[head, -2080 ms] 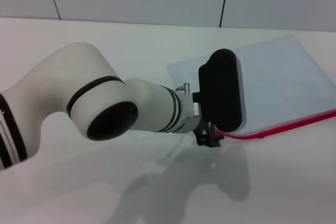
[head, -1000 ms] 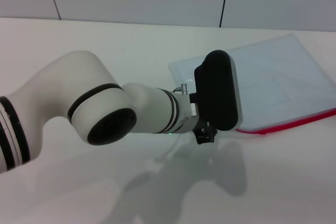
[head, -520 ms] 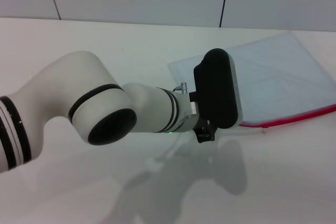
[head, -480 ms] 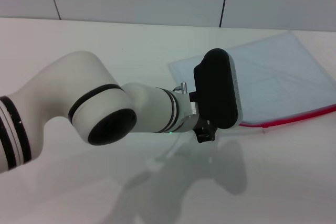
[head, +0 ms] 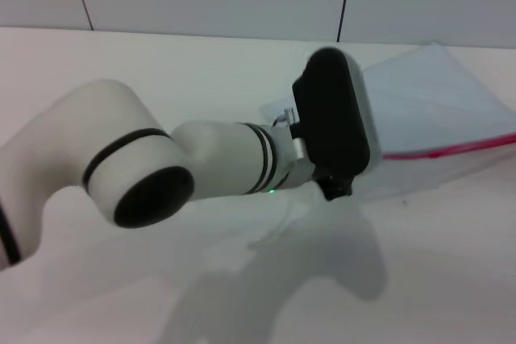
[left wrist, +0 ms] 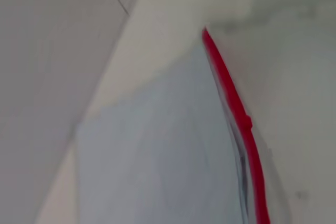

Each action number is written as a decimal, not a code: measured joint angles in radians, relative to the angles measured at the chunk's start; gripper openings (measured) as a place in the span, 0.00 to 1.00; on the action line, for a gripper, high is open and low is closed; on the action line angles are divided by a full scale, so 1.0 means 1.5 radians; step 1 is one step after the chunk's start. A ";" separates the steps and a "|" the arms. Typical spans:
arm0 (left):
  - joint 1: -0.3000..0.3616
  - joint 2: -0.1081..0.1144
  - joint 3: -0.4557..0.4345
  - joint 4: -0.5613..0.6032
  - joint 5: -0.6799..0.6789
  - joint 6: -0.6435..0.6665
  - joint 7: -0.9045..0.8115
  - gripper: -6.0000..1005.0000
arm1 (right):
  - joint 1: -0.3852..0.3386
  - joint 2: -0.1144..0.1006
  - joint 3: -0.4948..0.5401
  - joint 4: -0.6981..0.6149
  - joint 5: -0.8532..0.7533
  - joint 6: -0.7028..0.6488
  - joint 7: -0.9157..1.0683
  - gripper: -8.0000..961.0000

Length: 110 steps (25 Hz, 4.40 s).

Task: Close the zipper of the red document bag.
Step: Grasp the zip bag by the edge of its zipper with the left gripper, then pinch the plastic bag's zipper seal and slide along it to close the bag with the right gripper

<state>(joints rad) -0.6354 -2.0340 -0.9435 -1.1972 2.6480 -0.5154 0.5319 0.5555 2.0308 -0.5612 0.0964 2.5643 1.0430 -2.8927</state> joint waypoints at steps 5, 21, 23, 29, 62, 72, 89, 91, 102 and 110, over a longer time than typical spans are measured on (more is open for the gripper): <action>0.069 0.002 -0.044 -0.106 0.008 0.005 0.028 0.06 | 0.005 -0.002 -0.005 -0.008 -0.054 0.000 0.071 0.91; 0.157 0.002 -0.092 -0.221 0.004 0.064 0.077 0.06 | -0.044 -0.003 -0.005 -0.360 -0.496 0.009 0.542 0.91; 0.158 0.002 -0.093 -0.221 0.003 0.065 0.078 0.06 | -0.043 -0.003 -0.005 -0.388 -0.528 0.011 0.564 0.91; 0.160 0.002 -0.093 -0.219 0.003 0.065 0.078 0.06 | -0.044 -0.003 -0.005 -0.446 -0.598 0.050 0.586 0.91; 0.158 0.003 -0.092 -0.212 0.003 0.055 0.087 0.07 | -0.040 0.002 -0.198 -0.678 -0.835 0.131 0.627 0.81; 0.156 0.003 -0.090 -0.204 0.003 0.055 0.087 0.07 | -0.040 0.002 -0.212 -0.679 -0.834 0.162 0.635 0.80; 0.156 0.003 -0.089 -0.204 0.003 0.060 0.087 0.07 | -0.035 0.002 -0.242 -0.675 -0.833 0.148 0.635 0.76; 0.155 0.003 -0.088 -0.204 0.004 0.060 0.087 0.07 | -0.034 0.002 -0.242 -0.674 -0.834 0.146 0.634 0.73; 0.155 0.003 -0.087 -0.207 0.007 0.060 0.087 0.07 | -0.032 -0.001 -0.250 -0.672 -0.840 0.138 0.636 0.56; 0.156 0.003 -0.088 -0.208 0.007 0.060 0.087 0.08 | -0.032 -0.001 -0.249 -0.672 -0.843 0.133 0.636 0.37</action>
<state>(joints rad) -0.4010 -2.0295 -1.0758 -1.5097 2.6583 -0.4249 0.6626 0.5078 2.0294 -0.9348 -0.9111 1.2992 1.2420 -1.9391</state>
